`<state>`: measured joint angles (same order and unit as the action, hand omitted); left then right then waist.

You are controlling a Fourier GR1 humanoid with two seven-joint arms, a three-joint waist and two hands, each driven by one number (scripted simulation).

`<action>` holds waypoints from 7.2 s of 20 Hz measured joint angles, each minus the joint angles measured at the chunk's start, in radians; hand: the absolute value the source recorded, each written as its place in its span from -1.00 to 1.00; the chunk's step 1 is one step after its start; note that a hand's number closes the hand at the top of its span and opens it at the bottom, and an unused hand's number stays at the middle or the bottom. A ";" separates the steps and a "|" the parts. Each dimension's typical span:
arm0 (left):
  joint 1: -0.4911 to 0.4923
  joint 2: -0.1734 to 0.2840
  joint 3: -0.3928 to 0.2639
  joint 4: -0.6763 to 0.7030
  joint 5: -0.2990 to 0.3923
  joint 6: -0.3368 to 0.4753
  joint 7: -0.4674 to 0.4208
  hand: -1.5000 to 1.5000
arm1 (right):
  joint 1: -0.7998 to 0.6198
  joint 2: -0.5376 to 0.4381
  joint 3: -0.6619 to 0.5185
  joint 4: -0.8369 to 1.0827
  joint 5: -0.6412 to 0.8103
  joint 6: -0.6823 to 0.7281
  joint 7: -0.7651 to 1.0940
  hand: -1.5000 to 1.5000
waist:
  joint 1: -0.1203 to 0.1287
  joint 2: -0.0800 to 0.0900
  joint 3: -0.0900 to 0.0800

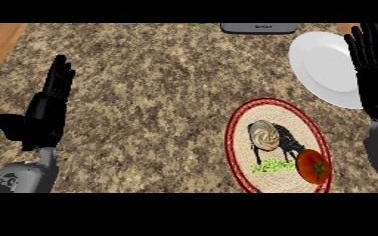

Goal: Pick the cupcake from the placemat and place it in the plate

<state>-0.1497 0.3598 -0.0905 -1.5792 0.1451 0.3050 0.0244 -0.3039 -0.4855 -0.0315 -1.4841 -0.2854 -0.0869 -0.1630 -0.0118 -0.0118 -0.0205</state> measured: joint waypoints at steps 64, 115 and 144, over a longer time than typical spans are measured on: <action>0.151 -0.195 -0.046 0.137 0.033 -0.200 0.173 0.00 | 0.218 0.230 0.386 -0.316 1.070 0.014 1.179 -1.00 | 0.015 0.007 0.025; 0.194 -0.241 0.016 0.101 -0.027 -0.234 0.177 0.00 | 0.592 -0.095 0.063 -0.504 0.504 -0.048 -0.067 1.00 | -0.013 0.006 0.026; 0.120 -0.264 -0.016 0.116 -0.048 -0.273 0.203 0.00 | -0.370 -0.217 -0.298 1.065 0.415 -0.023 -0.579 1.00 | 0.086 0.037 0.028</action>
<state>-0.0292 0.0958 -0.1065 -1.4628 0.0966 0.0316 0.2269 -0.6742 -0.7027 -0.3292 -0.4188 0.1300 -0.1104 -0.7417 0.0744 0.0253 0.0076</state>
